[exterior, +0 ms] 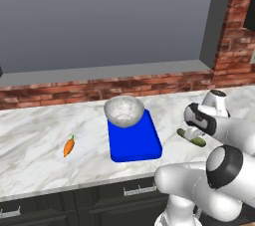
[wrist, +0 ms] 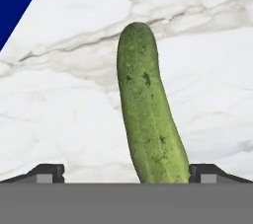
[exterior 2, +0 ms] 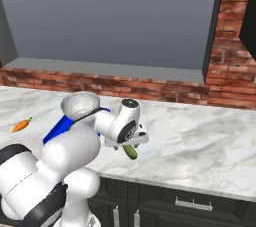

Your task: Place the two vegetables and bowl onto the tray for setting up a vegetable dip station.

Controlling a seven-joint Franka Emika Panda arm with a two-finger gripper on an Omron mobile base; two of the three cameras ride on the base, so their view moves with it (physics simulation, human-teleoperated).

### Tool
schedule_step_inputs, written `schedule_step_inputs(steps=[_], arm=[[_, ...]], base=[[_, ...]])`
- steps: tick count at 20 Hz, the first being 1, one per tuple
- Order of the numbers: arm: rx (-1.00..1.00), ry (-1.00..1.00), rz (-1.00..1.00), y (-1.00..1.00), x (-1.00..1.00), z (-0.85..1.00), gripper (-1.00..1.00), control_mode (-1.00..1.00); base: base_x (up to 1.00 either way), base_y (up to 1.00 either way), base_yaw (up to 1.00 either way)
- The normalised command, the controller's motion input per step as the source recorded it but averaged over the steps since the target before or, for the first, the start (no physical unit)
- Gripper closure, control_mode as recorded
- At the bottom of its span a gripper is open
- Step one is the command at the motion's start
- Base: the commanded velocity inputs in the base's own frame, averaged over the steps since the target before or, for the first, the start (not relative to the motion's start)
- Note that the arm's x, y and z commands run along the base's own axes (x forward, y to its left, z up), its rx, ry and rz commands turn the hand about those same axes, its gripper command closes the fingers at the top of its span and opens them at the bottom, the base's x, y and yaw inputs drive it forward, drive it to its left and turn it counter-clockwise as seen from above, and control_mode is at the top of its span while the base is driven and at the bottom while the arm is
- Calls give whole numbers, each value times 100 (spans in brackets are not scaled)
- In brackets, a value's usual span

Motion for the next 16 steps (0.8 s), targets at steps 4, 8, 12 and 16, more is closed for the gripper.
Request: schedule_step_inputs(steps=[4, 8, 12, 16], arm=[[0, 1, 5, -2, 16, -31, -100, -100], [0, 0, 7, -3, 12, -25, -100, -100], [0, 0, 8, -6, 8, -19, -100, -100], [0, 0, 8, -8, 5, -12, -100, -100]], base=[[0, 0, 0], [0, 0, 0], [0, 0, 0], [0, 0, 0]])
